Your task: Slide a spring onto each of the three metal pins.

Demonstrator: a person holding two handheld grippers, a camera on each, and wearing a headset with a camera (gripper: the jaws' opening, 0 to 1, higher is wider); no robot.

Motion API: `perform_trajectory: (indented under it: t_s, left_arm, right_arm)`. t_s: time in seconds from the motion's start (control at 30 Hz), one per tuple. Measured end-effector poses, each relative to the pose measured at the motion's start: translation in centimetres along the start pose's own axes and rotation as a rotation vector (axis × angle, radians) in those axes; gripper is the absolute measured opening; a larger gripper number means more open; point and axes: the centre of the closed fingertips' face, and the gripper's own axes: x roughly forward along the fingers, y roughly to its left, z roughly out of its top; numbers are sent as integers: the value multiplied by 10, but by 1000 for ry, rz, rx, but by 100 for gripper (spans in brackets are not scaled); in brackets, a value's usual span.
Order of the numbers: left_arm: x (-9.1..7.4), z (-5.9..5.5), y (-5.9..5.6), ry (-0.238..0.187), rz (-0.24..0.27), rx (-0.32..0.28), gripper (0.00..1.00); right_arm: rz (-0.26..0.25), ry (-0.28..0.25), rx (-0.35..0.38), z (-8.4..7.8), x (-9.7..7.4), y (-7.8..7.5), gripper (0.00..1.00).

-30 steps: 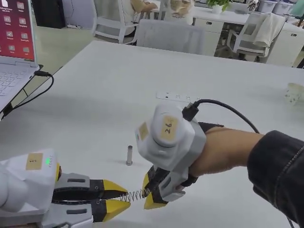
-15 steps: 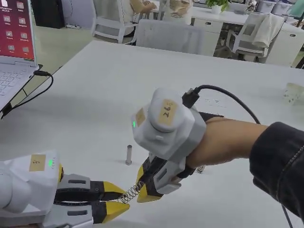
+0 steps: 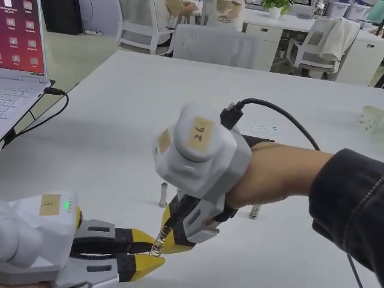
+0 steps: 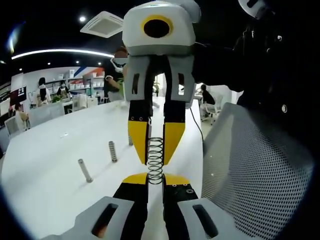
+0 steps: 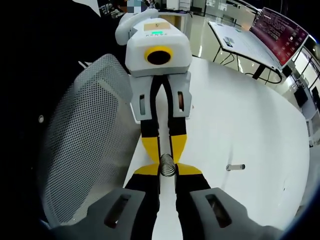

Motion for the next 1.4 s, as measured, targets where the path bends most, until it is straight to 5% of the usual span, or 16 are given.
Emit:
perform_trajectory:
  t_s: [0.6,1.4]
  left_arm:
    - [4,-3,0,4,-3,-3,3]
    - [-2,-14,10,-9,39,-53,23]
  right_arm:
    - [9,22,-10,-1,3,1,8]
    - [-13,55,11,-13,1,-10,8]
